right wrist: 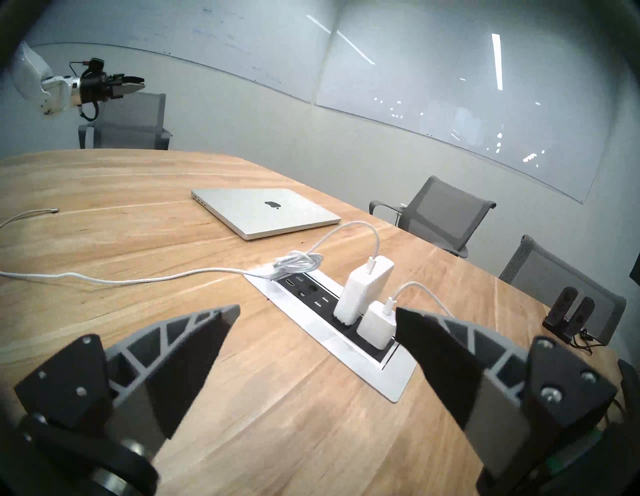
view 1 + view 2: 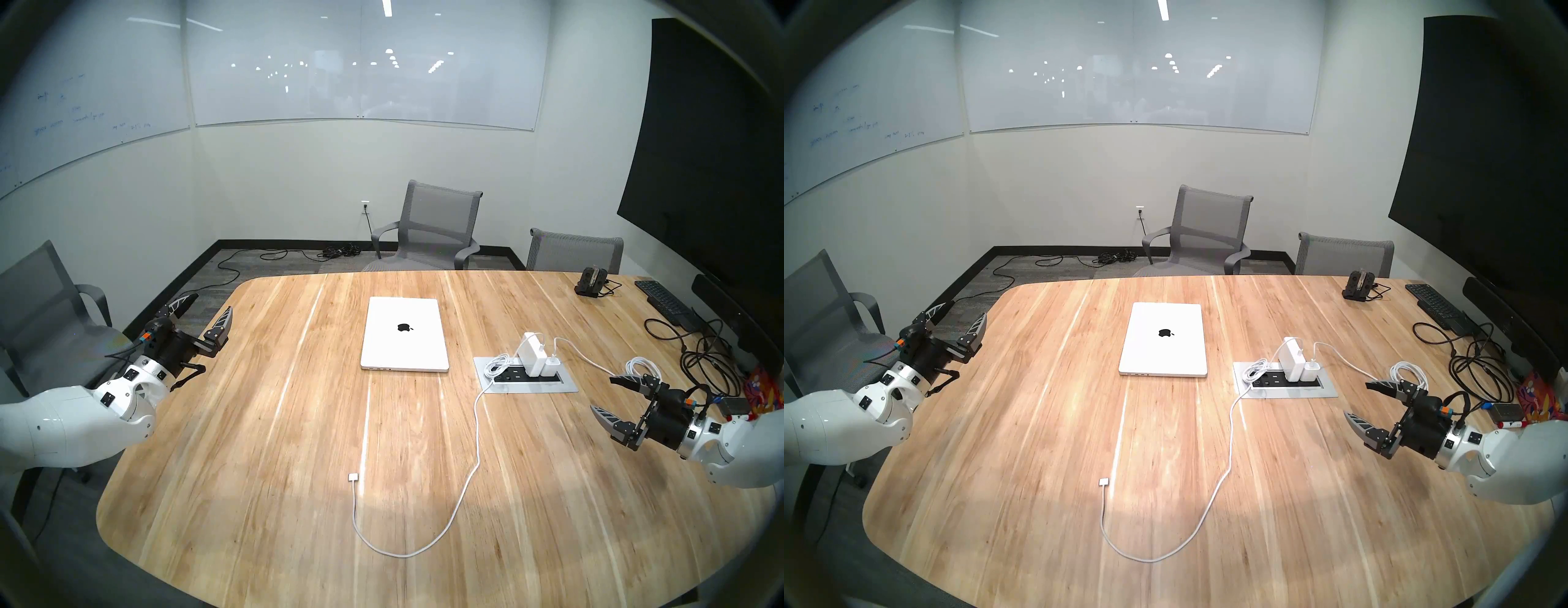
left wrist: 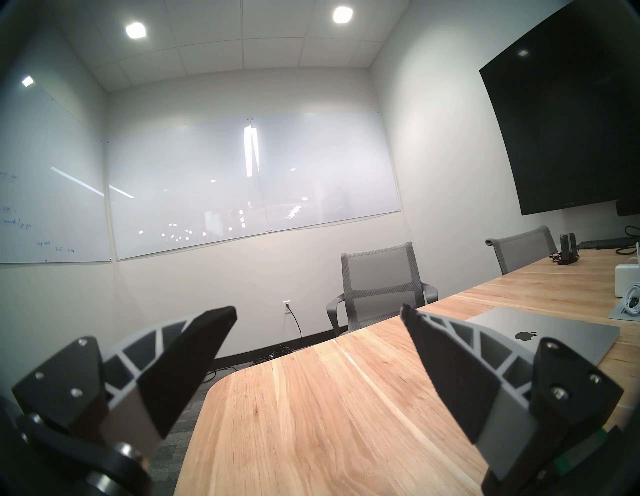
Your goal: Plug the charging cable into the port of a MacBook
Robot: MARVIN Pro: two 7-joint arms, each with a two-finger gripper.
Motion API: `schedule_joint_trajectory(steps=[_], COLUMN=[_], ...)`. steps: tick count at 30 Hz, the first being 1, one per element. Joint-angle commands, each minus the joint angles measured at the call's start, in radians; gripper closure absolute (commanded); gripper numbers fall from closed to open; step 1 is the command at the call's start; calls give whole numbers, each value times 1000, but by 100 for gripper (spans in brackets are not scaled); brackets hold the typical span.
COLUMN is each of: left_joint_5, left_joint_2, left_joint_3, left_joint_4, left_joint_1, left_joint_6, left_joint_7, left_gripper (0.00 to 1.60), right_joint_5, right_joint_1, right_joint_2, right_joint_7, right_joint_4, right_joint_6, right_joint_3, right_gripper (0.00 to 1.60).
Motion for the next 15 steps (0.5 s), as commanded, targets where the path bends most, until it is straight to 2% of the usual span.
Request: schedule_joint_trajectory(steps=[1, 15], left_joint_5=[1, 1], left_joint_2=[1, 1], left_joint_3=[-12, -11], left_joint_4=[-2, -2], left_joint_1=[-15, -15], left_joint_6=[-3, -3], left_joint_7=[-1, 0], left_gripper=[0, 0], right_joint_5=[-35, -133], right_joint_1=[67, 117], right_joint_2=[-2, -2], right_joint_7=[2, 58], right_joint_4=[7, -37], right_joint_6=[-30, -30], right_joint_3=[-30, -110], right_gripper=[0, 0])
